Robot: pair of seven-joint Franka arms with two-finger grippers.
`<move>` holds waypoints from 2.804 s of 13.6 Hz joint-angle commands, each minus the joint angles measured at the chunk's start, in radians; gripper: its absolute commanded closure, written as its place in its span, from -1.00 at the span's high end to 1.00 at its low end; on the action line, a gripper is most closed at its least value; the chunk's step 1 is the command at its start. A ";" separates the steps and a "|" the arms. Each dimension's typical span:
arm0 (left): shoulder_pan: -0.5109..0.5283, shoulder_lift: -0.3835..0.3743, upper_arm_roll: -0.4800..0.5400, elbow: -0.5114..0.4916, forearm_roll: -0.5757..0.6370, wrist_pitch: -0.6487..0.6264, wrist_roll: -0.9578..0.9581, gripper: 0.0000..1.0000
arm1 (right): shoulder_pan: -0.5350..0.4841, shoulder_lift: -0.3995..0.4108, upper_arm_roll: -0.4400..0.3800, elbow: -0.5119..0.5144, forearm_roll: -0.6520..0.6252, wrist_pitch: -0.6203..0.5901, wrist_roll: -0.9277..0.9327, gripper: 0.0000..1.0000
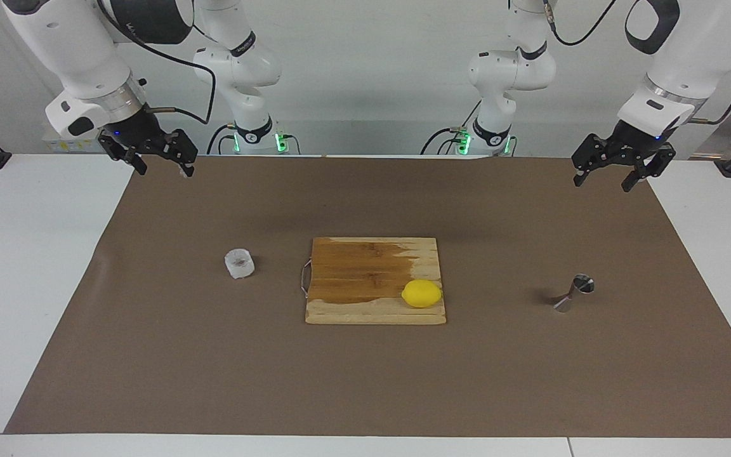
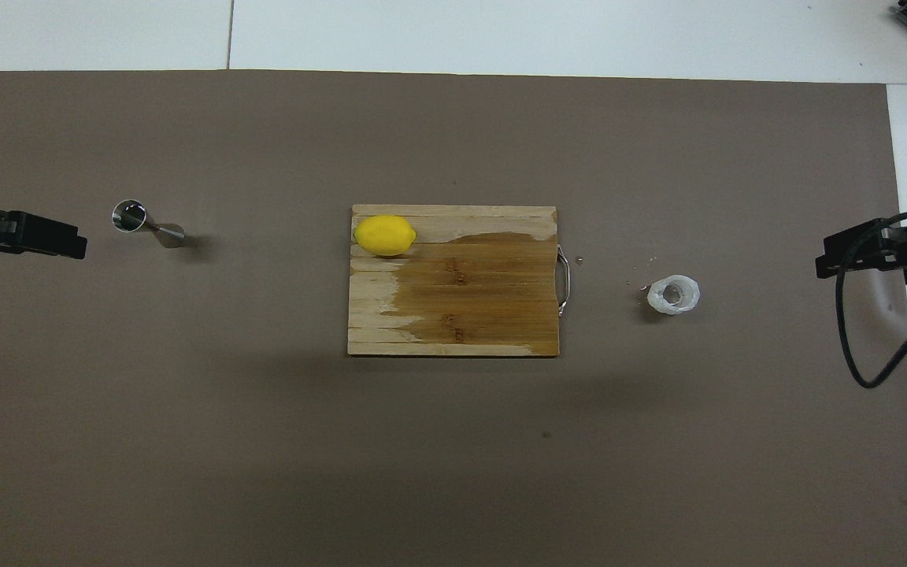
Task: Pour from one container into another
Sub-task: 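Open the left gripper and move it toward the small metal cup, then close the left gripper around the small metal cup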
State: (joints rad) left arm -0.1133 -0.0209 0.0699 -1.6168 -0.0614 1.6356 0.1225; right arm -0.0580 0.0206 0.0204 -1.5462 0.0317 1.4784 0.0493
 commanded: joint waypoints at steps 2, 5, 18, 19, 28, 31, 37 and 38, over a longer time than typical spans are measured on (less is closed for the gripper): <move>-0.006 -0.002 0.002 0.000 0.017 -0.003 0.011 1.00 | -0.009 -0.001 0.004 0.000 0.019 0.006 0.009 1.00; -0.005 -0.008 0.005 -0.015 0.017 -0.013 -0.021 1.00 | -0.009 -0.001 0.004 0.000 0.019 0.006 0.009 1.00; 0.165 0.300 0.016 0.173 -0.227 -0.002 -0.754 1.00 | -0.009 -0.001 0.004 0.000 0.019 0.006 0.009 1.00; 0.181 0.323 0.016 0.175 -0.245 -0.002 -0.805 1.00 | -0.009 -0.001 0.004 0.000 0.019 0.006 0.009 1.00; 0.327 0.573 0.018 0.178 -0.520 0.174 -1.030 1.00 | -0.009 -0.001 0.004 0.000 0.019 0.006 0.009 1.00; 0.365 0.585 0.016 0.077 -0.703 0.228 -1.060 1.00 | -0.009 -0.001 0.004 0.000 0.019 0.006 0.009 1.00; 0.353 0.509 0.016 -0.185 -0.906 0.357 -1.104 1.00 | -0.009 -0.001 0.004 0.000 0.019 0.006 0.009 1.00; 0.357 0.487 0.015 -0.234 -0.963 0.375 -1.089 1.00 | -0.009 -0.001 0.004 0.000 0.019 0.006 0.009 1.00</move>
State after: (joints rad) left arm 0.2402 0.5508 0.0924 -1.7146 -0.9454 1.9566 -0.9682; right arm -0.0580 0.0206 0.0204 -1.5462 0.0317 1.4784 0.0493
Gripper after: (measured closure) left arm 0.000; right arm 0.000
